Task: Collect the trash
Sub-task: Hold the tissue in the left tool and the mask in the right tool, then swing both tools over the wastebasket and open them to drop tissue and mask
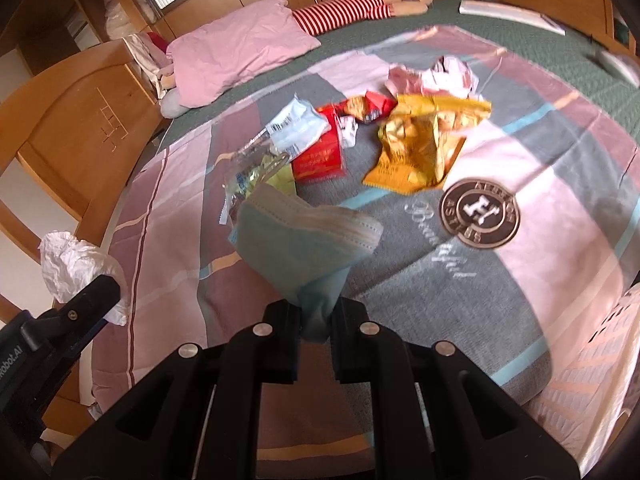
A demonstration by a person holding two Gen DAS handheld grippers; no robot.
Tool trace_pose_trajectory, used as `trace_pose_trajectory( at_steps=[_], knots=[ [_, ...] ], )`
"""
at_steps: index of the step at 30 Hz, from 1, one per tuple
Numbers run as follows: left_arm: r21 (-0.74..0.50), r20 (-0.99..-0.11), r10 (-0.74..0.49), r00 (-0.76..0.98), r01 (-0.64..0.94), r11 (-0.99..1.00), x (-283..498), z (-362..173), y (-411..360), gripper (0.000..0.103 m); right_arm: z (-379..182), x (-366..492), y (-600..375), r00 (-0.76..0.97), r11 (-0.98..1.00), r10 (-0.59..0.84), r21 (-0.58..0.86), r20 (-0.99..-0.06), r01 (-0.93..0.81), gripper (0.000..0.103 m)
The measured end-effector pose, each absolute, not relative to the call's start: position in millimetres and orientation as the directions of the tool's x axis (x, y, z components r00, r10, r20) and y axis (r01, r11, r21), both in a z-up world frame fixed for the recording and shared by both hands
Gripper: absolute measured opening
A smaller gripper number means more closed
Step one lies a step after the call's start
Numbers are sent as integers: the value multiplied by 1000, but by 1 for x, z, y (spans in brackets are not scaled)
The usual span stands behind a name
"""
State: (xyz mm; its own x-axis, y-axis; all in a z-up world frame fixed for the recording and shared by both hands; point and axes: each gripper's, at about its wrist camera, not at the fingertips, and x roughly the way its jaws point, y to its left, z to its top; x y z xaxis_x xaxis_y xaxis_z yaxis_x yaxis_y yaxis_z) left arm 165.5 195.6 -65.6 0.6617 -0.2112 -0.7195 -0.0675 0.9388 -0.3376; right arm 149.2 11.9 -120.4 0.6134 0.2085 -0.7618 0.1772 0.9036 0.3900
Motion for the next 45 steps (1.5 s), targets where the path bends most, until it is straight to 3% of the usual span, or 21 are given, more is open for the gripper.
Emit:
trace_pose_trajectory(
  at_steps=[9,15,20,24,25,27,28,29,33,35,36,37,38,40,45],
  knots=[
    [-381,-712,-244,658,-70,922,168,-67,206,28,-122,152,3,611,877,259,447,-748,176,12],
    [-585,-597,-477,645,56,809,173,-63,208,28,-76,126,-60,650,830,318,534,-690,161,12],
    [-704,-498,-659,564,180,687,171,-65,182,27,-14,73,-126,715,899,250,431,-653,79,12],
    [-714,-478,-734,482,273,644,163,-64,146,27,-18,26,-173,630,952,171,293,-757,94,13],
    [-711,-477,-752,455,303,635,160,-63,133,28,-27,15,-184,584,961,135,250,-800,121,16],
    [-705,-480,-785,392,360,611,152,-64,106,28,-56,-6,-203,437,967,85,179,-895,179,36],
    [-706,-481,-805,349,390,591,146,-64,90,28,-66,-13,-211,381,965,88,173,-921,195,57],
    [-711,-478,-829,290,426,559,138,-65,70,28,-75,-20,-220,334,959,98,179,-937,219,63],
    [-679,-506,-856,105,563,471,99,-71,0,28,-65,-45,-271,369,894,55,211,-928,396,63],
    [-652,-542,-840,10,626,427,75,-80,-35,30,-49,-53,-294,424,846,9,233,-906,479,68],
    [-630,-575,-817,-35,656,415,64,-86,-52,47,-41,-56,-303,452,823,-10,250,-892,510,69],
    [-607,-611,-789,-63,678,415,55,-91,-65,73,-34,-54,-308,475,812,-20,262,-880,521,70],
    [-587,-637,-767,-74,691,421,49,-94,-72,81,-28,-53,-310,493,812,-28,268,-870,519,70],
    [-568,-654,-753,-67,702,430,47,-94,-73,87,-21,-42,-305,511,822,-33,268,-859,503,72],
    [-646,-567,-819,90,568,510,95,-74,-3,95,-11,23,-288,569,858,11,299,-823,417,75]
  ],
)
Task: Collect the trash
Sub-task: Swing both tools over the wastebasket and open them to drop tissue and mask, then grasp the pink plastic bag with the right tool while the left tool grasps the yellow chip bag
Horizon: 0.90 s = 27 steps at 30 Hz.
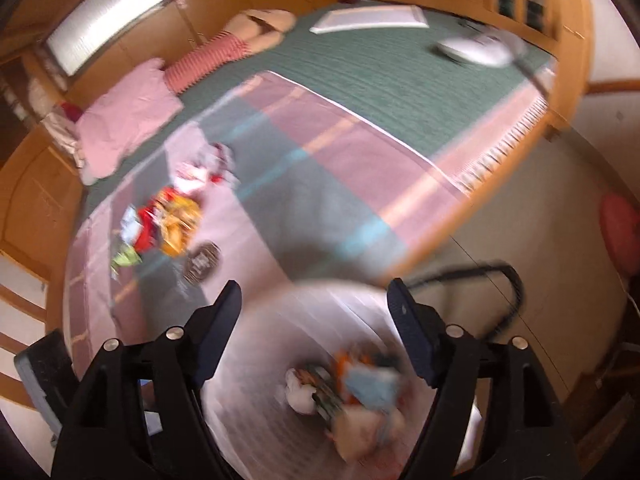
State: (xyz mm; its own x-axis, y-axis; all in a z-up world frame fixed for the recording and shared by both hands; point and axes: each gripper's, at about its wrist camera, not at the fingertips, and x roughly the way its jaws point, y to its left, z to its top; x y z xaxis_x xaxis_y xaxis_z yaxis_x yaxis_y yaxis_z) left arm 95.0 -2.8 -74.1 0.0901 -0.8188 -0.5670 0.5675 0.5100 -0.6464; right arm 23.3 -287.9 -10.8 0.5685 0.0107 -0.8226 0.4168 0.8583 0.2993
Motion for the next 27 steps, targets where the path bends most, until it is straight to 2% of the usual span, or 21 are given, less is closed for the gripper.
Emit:
trace_pose_trajectory(
  at_steps=[2,5,8,10,12,16,18,19,20,21,23,25,27],
  knots=[
    [-625,-578,-781,236,488,610,118,-62,33,96,-10,61,-274,606,871,23,313,-795,378,81],
    [-496,-639,-584,500,312,810,147,-50,98,97,-14,133,-251,661,877,81,369,-746,309,90],
    [-370,-713,-365,598,121,921,166,-52,138,97,-36,215,-221,666,883,163,408,-728,230,92],
    [-334,-768,-260,586,-21,942,178,-62,167,97,-62,275,-202,628,898,171,382,-759,217,92],
    [-384,-800,-268,537,-115,916,188,-75,192,97,-91,324,-190,578,910,125,325,-806,256,92],
    [-445,-822,-309,478,-202,872,199,-92,218,97,-145,390,-182,489,911,28,224,-872,348,92],
    [-456,-826,-314,467,-228,861,199,-99,228,97,-165,404,-182,481,886,36,250,-876,389,92],
    [-462,-826,-317,465,-237,855,200,-101,231,97,-173,408,-181,480,874,55,275,-875,401,89],
    [-465,-827,-319,464,-244,851,199,-104,227,97,-176,410,-179,483,866,73,296,-873,403,74],
    [-473,-826,-323,462,-256,843,201,-106,228,97,-181,410,-175,485,860,97,319,-869,399,69],
    [-498,-817,-342,464,-268,825,196,-107,231,97,-185,407,-162,492,849,158,373,-856,374,50],
    [-508,-814,-354,460,-269,818,196,-108,229,97,-182,398,-147,483,845,232,421,-845,330,40],
    [-510,-817,-365,447,-265,818,197,-111,224,97,-176,384,-130,471,842,293,458,-832,285,35]
  ],
)
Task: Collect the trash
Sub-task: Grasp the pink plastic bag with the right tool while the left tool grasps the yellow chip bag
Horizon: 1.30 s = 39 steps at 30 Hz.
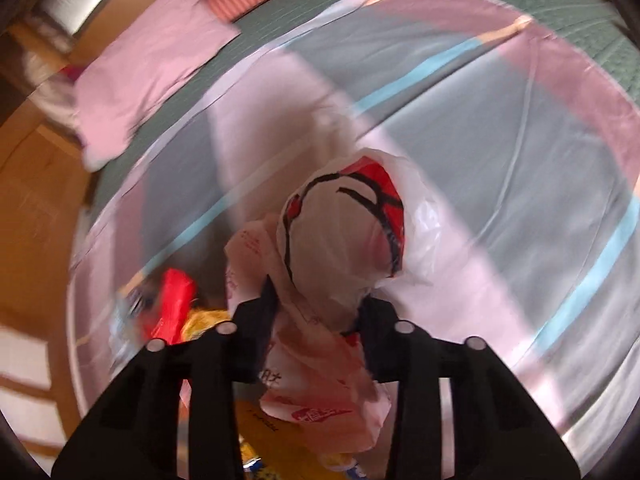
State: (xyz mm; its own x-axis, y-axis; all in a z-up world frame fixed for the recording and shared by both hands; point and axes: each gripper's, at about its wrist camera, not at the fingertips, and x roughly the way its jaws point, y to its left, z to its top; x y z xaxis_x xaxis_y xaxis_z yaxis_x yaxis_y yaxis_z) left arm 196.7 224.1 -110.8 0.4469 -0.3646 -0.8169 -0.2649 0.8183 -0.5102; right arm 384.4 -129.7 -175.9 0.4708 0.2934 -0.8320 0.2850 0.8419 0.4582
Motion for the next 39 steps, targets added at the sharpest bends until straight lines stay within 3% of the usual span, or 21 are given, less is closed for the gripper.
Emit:
trace_pose_trajectory(
  at_steps=[7,11,12,13,14,16,22,27,29,31,33,39],
  knots=[
    [-490,-840,-366,401,-272,828,199,-124,212,97,-173,336,-58,332,795,522,589,-786,145,33],
    [-464,-853,-360,379,-232,855,202,-129,202,97,-165,320,-33,296,813,536,578,-791,73,34],
    [-455,-857,-359,370,-216,864,202,-130,197,97,-158,318,-32,321,833,507,551,-800,56,36],
    [-446,-862,-358,360,-199,873,203,-131,192,98,-153,319,-34,344,851,478,523,-808,49,44],
    [-440,-865,-359,351,-185,879,203,-133,187,98,-149,320,-37,360,863,455,504,-815,49,59],
    [-433,-871,-369,326,-152,888,205,-138,172,98,-138,315,-51,405,869,421,488,-812,75,73],
    [-431,-879,-411,243,-35,902,213,-162,119,99,-116,301,-88,478,874,373,474,-795,105,78],
    [-360,-905,-361,225,49,932,215,-185,87,99,-109,278,-99,480,894,341,436,-808,99,78],
    [-344,-896,-352,271,78,936,214,-183,85,93,-108,272,-95,480,912,320,402,-817,76,78],
    [-347,-891,-358,281,89,934,213,-181,88,57,-106,264,-89,484,928,309,371,-819,36,78],
    [-369,-889,-377,258,81,926,213,-181,92,35,-106,257,-80,489,940,295,342,-821,7,78],
    [-422,-858,-420,296,60,905,203,-163,110,20,-104,254,-50,518,954,282,291,-808,-67,78]
  ],
)
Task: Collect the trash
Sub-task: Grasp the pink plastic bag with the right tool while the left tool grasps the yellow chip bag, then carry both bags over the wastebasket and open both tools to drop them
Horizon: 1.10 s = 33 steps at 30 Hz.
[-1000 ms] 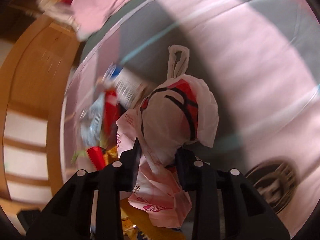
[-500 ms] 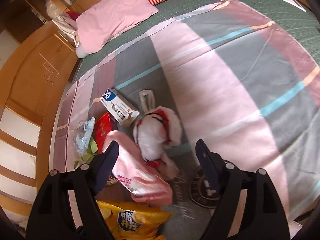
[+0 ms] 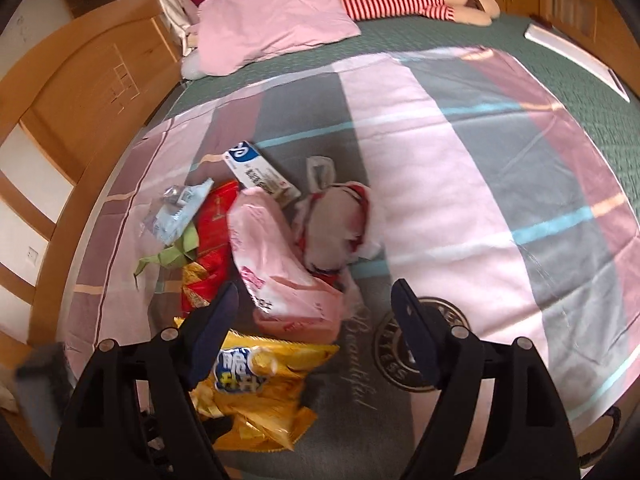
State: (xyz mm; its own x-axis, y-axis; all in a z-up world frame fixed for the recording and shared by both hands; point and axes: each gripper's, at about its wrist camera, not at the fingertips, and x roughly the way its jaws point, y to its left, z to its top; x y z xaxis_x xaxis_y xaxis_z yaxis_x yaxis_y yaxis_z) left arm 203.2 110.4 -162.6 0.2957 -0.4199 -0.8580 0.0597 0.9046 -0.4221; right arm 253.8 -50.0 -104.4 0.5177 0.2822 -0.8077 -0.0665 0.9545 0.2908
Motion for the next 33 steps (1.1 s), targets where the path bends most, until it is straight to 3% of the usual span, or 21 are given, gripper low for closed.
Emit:
trace_pose_trajectory(
  at_steps=[5,10,12,13,14,16,18,19,20,22,23,27,33],
  knots=[
    [-370,-849,-367,379,70,927,190,-139,127,20,-118,270,-28,506,962,260,265,-823,-64,78],
    [-353,-871,-335,359,15,935,192,-147,142,20,-147,285,0,436,982,189,176,-880,-71,77],
    [-360,-877,-340,340,4,933,194,-152,144,20,-159,288,6,412,986,164,153,-896,-60,67],
    [-365,-878,-345,333,2,931,196,-155,140,21,-163,288,7,403,986,164,155,-901,-55,50],
    [-372,-878,-352,325,1,928,196,-158,138,23,-165,287,6,404,985,169,163,-899,-50,43],
    [-400,-871,-380,311,-2,916,197,-163,134,46,-161,283,2,418,981,188,192,-889,-34,31],
    [-428,-859,-405,312,-5,904,196,-167,135,56,-154,277,-2,424,972,225,231,-877,-39,25],
    [-437,-853,-415,316,0,899,195,-168,134,56,-150,273,-4,436,970,231,238,-870,-40,23],
    [-433,-853,-413,318,10,902,196,-170,131,54,-145,270,-6,451,970,232,241,-862,-39,22],
    [-412,-862,-400,312,30,911,197,-174,125,25,-128,260,-14,506,966,237,257,-829,-30,22],
    [-406,-865,-396,307,34,913,198,-177,123,21,-120,255,-19,533,964,238,265,-812,-27,22],
    [-431,-848,-417,327,31,902,197,-174,124,13,-86,231,-45,649,956,212,293,-730,17,21],
    [-459,-806,-447,389,68,886,184,-147,134,12,-74,184,-89,692,889,255,445,-676,108,22]
  ],
)
